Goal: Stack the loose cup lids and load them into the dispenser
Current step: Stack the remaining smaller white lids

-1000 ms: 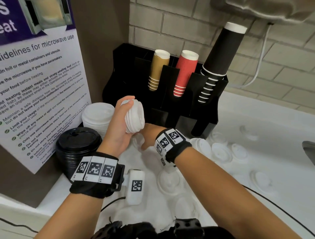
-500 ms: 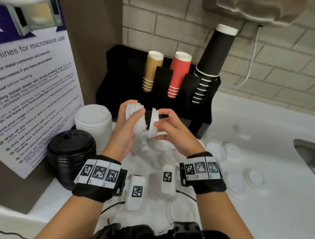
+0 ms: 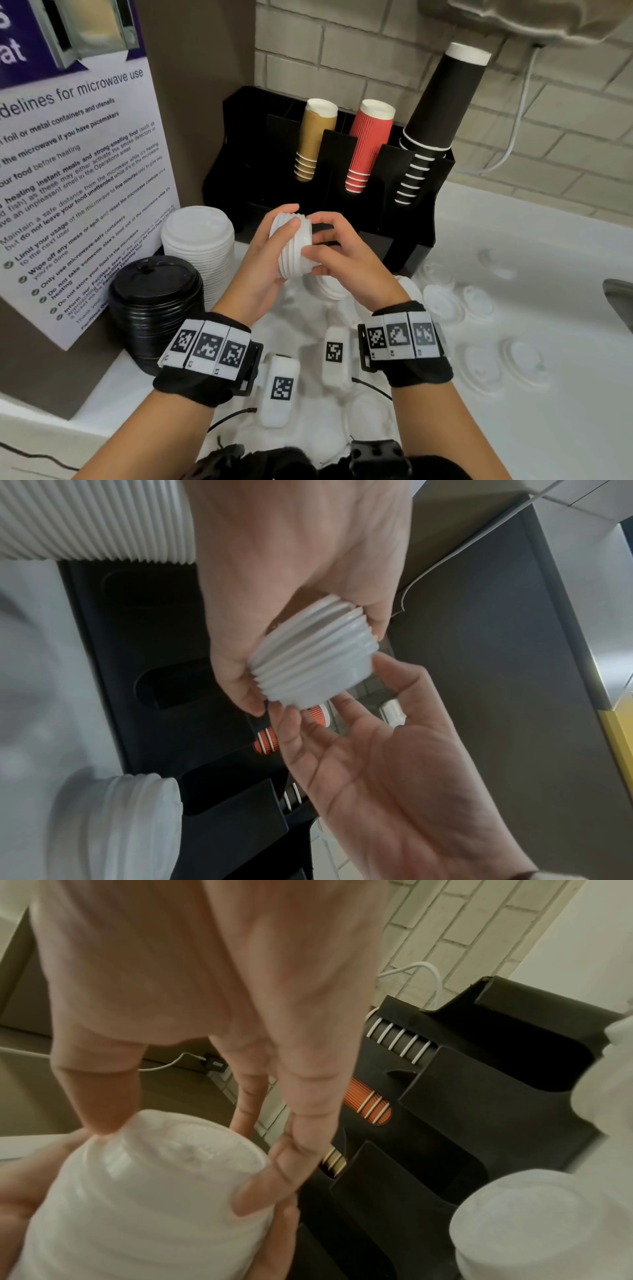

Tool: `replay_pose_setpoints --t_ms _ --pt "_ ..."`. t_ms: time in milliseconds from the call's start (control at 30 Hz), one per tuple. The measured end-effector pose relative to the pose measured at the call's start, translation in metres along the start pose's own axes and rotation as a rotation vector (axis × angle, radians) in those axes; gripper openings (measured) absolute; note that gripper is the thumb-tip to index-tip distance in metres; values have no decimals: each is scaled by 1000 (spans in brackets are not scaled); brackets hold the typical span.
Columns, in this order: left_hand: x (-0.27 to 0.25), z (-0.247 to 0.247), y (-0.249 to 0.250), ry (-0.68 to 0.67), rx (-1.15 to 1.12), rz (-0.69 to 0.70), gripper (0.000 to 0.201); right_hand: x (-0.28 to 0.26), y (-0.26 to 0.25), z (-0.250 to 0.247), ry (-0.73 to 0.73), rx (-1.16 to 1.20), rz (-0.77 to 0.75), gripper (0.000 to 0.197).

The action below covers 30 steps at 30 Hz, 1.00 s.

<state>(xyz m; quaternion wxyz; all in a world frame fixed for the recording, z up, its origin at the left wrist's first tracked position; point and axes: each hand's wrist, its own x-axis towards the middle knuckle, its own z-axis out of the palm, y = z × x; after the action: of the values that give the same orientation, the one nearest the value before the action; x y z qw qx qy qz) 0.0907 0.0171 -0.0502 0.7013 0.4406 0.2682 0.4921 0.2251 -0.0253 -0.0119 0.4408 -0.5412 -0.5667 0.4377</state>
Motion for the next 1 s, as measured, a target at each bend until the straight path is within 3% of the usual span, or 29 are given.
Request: replay_pose_setpoints --t_ms 200,300,367,433,533,667,833,1000 --pt "1 -4 -2 23 1 2 39 8 8 -14 5 -68 23 37" --pt "3 -4 -2 51 18 7 37 25 21 -36 99 -401 168 42" --pt "4 -4 -3 57 16 -1 38 36 32 -45 -68 -749 299 52" --pt "4 -2 -4 57 15 -7 40 44 40 -46 -238 -939 392 64" --pt "5 -1 -4 53 15 -15 40 53 43 -37 -314 -1034 428 76" --pt "5 -3 -6 50 9 -8 31 58 44 -27 -365 -1152 399 66" --pt "4 -6 -6 70 -45 4 41 48 26 -41 -252 -998 344 54" --pt "3 -3 -8 57 -105 28 46 16 11 -39 -72 -239 200 30"
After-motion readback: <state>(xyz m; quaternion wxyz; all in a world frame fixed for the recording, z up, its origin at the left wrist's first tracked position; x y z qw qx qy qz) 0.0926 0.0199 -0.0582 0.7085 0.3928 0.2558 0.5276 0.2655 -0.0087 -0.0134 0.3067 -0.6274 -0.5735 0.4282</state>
